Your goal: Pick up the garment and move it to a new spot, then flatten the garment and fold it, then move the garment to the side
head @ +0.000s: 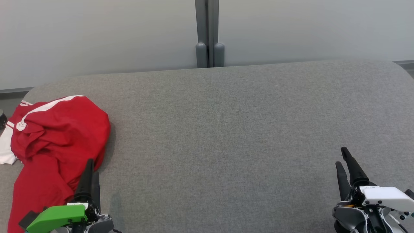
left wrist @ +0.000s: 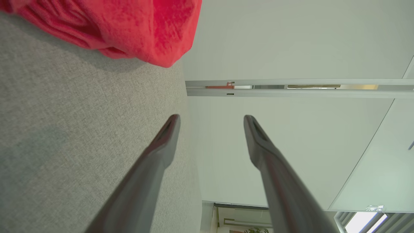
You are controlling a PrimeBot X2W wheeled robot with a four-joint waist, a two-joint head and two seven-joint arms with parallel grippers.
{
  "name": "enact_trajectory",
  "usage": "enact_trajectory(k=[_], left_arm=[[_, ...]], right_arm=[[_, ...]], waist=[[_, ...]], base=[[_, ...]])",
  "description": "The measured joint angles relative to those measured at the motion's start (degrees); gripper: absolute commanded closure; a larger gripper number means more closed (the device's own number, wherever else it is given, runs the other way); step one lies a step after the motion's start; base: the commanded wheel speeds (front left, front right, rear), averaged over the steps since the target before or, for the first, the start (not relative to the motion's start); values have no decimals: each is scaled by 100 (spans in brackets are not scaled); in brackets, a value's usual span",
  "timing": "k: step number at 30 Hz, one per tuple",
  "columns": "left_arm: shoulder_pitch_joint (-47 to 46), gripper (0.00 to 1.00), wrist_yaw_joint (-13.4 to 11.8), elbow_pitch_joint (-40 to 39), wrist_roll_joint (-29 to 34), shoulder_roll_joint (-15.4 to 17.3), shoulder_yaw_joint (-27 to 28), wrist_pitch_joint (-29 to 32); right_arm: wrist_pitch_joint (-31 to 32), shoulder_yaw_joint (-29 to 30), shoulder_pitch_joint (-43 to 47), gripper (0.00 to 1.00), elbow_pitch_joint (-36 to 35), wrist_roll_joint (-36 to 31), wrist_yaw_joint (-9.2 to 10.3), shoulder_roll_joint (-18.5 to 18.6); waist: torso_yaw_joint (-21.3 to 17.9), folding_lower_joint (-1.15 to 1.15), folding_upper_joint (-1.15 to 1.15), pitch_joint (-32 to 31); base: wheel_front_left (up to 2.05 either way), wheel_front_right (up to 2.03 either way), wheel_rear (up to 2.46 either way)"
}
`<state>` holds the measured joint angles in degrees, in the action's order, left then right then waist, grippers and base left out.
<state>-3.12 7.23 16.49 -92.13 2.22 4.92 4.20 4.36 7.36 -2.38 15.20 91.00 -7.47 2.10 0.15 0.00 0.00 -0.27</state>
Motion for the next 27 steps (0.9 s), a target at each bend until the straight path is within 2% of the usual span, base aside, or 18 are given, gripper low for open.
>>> enact_trajectory(k=[10,13,20,27], left_arm=[[18,0,-4,-112,481,1,30,-257],[18,0,-78,-199,715,1,23,-334],[16,0,-380,-622,1456,3,-169,-488],[13,0,-802,-1040,2277,10,-492,-641]], right_arm=[[-268,147,99,0,-134,-851,1,3],[-341,201,99,0,-204,-1232,0,5],[-499,222,92,0,-439,-2475,0,137],[-649,10,80,0,-723,-3504,0,353]], waist=[[25,0,0,-43],[34,0,0,-43],[58,0,0,-21],[98,0,0,-11]], base=[[0,0,0],[0,0,0],[0,0,0],[0,0,0]])
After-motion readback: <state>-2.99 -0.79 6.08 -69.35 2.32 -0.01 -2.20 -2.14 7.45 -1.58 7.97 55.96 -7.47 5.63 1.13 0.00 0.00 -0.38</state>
